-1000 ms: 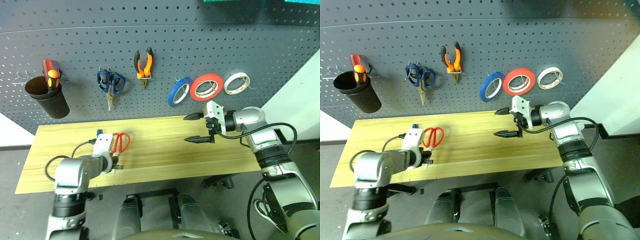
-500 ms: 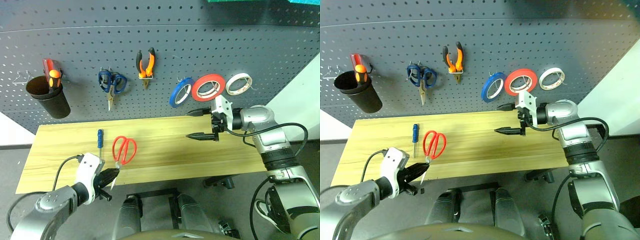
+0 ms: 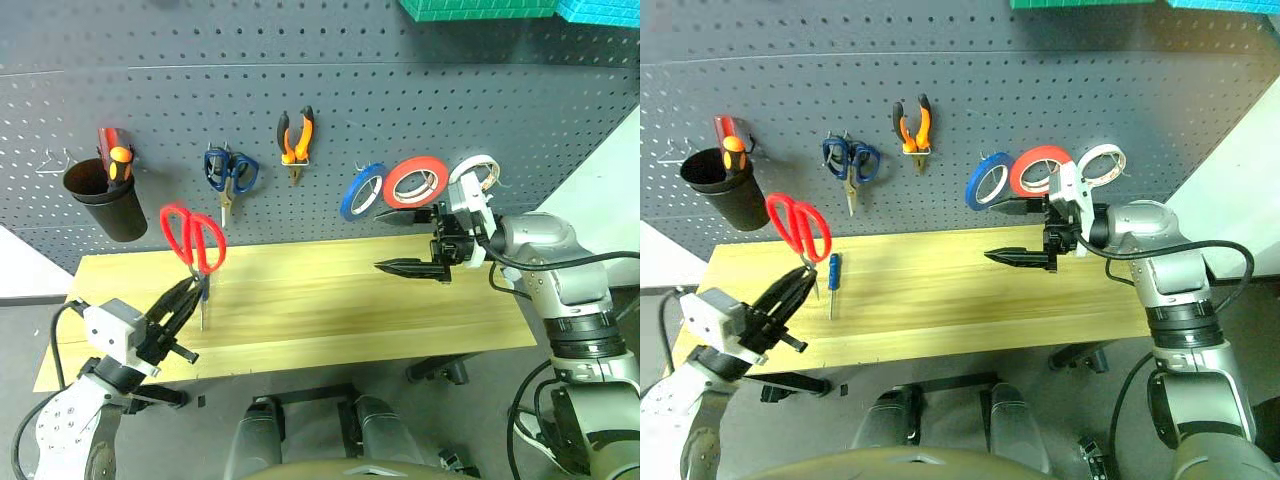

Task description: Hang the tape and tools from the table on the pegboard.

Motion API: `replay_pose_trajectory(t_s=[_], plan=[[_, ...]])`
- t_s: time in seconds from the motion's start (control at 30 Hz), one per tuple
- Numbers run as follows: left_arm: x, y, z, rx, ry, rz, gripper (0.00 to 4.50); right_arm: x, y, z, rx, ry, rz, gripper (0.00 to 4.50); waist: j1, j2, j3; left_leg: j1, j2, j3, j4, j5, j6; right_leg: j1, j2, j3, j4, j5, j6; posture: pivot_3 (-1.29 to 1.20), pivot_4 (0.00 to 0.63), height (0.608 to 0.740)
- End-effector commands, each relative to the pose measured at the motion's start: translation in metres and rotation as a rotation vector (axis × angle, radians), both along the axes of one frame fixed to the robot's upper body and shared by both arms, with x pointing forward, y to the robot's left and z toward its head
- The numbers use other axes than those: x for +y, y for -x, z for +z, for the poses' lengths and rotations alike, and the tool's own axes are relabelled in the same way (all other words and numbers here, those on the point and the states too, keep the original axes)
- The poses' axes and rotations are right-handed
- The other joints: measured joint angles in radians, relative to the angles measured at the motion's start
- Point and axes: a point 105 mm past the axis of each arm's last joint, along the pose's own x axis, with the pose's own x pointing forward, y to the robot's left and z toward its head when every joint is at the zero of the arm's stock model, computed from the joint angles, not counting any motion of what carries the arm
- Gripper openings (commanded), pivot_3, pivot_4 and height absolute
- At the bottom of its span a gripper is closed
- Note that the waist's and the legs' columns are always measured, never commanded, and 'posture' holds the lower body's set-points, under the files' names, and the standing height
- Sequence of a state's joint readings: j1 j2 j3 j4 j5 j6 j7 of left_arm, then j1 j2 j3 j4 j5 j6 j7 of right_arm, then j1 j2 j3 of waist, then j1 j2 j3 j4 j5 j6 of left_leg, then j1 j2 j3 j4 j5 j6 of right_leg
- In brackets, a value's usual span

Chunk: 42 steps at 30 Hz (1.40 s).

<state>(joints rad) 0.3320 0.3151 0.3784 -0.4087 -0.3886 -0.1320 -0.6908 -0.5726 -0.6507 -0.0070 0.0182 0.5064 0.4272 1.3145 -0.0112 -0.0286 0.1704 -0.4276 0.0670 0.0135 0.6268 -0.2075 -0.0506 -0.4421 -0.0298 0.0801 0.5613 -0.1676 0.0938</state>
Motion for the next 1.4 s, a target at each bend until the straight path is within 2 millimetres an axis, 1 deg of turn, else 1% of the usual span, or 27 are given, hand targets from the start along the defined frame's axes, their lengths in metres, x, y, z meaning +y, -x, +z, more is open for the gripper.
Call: replay_pose_trajectory(t_s=[0.03, 0.07, 0.17, 0.2, 0.27, 0.3, 0.33, 0.4, 0.47, 0.6, 0.7, 0.83, 1.13, 1.27, 1.4], plan=[[0.004, -0.003, 0.013, -0.109, -0.067, 0.037, 0.25, -0.001, 0.002, 0.031, -0.086, -0.048, 0.001, 4.50, -0.001, 0.001, -0.005, 0.000, 0.000, 0.000, 0.000, 0.000, 0.000, 0.000, 0.000, 0.000, 0.000, 0.001, 0.001, 0.14, 0.069, 0.740], [0.004, -0.007, 0.015, -0.129, -0.075, 0.053, 0.25, -0.001, 0.001, 0.033, -0.089, -0.055, -0.001, 4.50, -0.001, 0.001, -0.008, 0.000, 0.000, 0.001, 0.000, 0.000, 0.000, 0.000, 0.000, 0.000, 0.000, 0.001, 0.001, 0.14, 0.068, 0.740], [0.022, -0.030, 0.019, -0.163, -0.041, 0.138, 0.25, -0.001, -0.001, 0.036, -0.094, -0.056, -0.006, 4.50, 0.003, 0.002, -0.016, 0.001, 0.000, 0.001, 0.000, 0.000, 0.000, 0.000, 0.000, 0.000, 0.001, 0.003, 0.002, 0.14, 0.066, 0.740], [0.028, -0.033, 0.012, -0.159, -0.038, 0.165, 0.25, 0.000, -0.002, 0.037, -0.092, -0.058, -0.006, 4.50, 0.003, 0.001, -0.019, 0.001, 0.000, 0.001, 0.001, 0.000, 0.000, 0.001, 0.000, 0.000, 0.002, 0.003, 0.003, 0.14, 0.066, 0.740], [0.029, -0.035, -0.007, -0.144, -0.029, 0.170, 0.25, 0.000, -0.003, 0.037, -0.092, -0.061, -0.008, 4.50, -0.002, 0.004, -0.031, 0.002, 0.001, 0.001, 0.001, 0.001, 0.002, 0.001, 0.001, 0.000, 0.002, 0.004, 0.003, 0.13, 0.066, 0.740], [0.026, -0.037, -0.014, -0.141, -0.039, 0.171, 0.25, 0.000, -0.003, 0.038, -0.093, -0.061, -0.007, 4.50, -0.005, 0.005, -0.034, 0.003, 0.001, 0.003, 0.001, 0.002, 0.003, 0.001, 0.000, 0.001, 0.002, 0.004, 0.003, 0.13, 0.065, 0.740], [0.020, -0.039, -0.015, -0.149, -0.045, 0.162, 0.25, 0.000, -0.003, 0.038, -0.092, -0.061, -0.007, 4.50, -0.006, 0.005, -0.034, 0.004, 0.001, 0.005, 0.001, 0.001, 0.003, 0.001, 0.000, 0.003, 0.002, 0.004, 0.003, 0.13, 0.064, 0.740], [0.000, -0.046, -0.010, -0.167, -0.059, 0.146, 0.25, 0.000, -0.004, 0.038, -0.089, -0.059, -0.007, 4.50, -0.001, 0.004, -0.035, 0.004, 0.001, 0.006, 0.001, 0.002, 0.003, 0.001, 0.000, 0.003, 0.002, 0.004, 0.003, 0.13, 0.064, 0.740], [-0.016, -0.052, -0.005, -0.176, -0.048, 0.137, 0.25, 0.000, -0.004, 0.038, -0.088, -0.054, -0.009, 4.50, 0.007, 0.003, -0.035, 0.004, 0.001, 0.006, 0.002, 0.002, 0.003, 0.001, 0.000, 0.003, 0.003, 0.004, 0.003, 0.13, 0.066, 0.740], [-0.029, -0.060, -0.007, -0.169, -0.048, 0.148, 0.25, 0.000, -0.003, 0.039, -0.087, -0.052, -0.010, 4.50, 0.012, 0.004, -0.040, 0.004, 0.001, 0.006, 0.002, 0.001, 0.003, 0.001, 0.000, 0.003, 0.003, 0.005, 0.003, 0.12, 0.069, 0.740], [-0.034, -0.067, -0.013, -0.160, -0.060, 0.158, 0.25, -0.001, -0.003, 0.039, -0.087, -0.047, -0.017, 4.50, 0.009, 0.007, -0.043, 0.005, 0.001, 0.006, 0.002, 0.002, 0.003, 0.001, 0.000, 0.003, 0.004, 0.005, 0.003, 0.11, 0.069, 0.740], [-0.037, -0.077, -0.010, -0.149, -0.051, 0.187, 0.25, -0.003, -0.004, 0.035, -0.082, -0.028, -0.032, 4.50, 0.010, 0.007, -0.043, 0.005, 0.001, 0.006, 0.002, 0.002, 0.004, 0.000, 0.001, 0.003, 0.007, 0.005, 0.003, 0.10, 0.069, 0.740], [-0.045, -0.103, 0.009, -0.131, -0.042, 0.223, 0.25, -0.005, -0.003, 0.029, -0.077, -0.010, -0.049, 4.50, 0.018, 0.007, -0.044, 0.005, 0.001, 0.006, 0.004, 0.002, 0.004, 0.000, 0.001, 0.003, 0.010, 0.005, 0.003, 0.08, 0.075, 0.740], [-0.042, -0.110, 0.005, -0.045, -0.011, 0.255, 0.25, -0.005, -0.003, 0.027, -0.079, -0.002, -0.056, 4.50, 0.017, 0.007, -0.044, 0.007, 0.001, 0.006, 0.005, 0.002, 0.004, 0.000, 0.001, 0.004, 0.015, 0.002, 0.007, 0.08, 0.079, 0.740], [-0.048, -0.115, 0.005, -0.013, -0.008, 0.253, 0.25, -0.006, -0.004, 0.027, -0.081, 0.001, -0.065, 4.50, 0.015, 0.007, -0.044, 0.010, 0.001, 0.006, 0.004, 0.002, 0.004, 0.000, 0.001, 0.004, 0.018, 0.002, 0.007, 0.07, 0.081, 0.740]])
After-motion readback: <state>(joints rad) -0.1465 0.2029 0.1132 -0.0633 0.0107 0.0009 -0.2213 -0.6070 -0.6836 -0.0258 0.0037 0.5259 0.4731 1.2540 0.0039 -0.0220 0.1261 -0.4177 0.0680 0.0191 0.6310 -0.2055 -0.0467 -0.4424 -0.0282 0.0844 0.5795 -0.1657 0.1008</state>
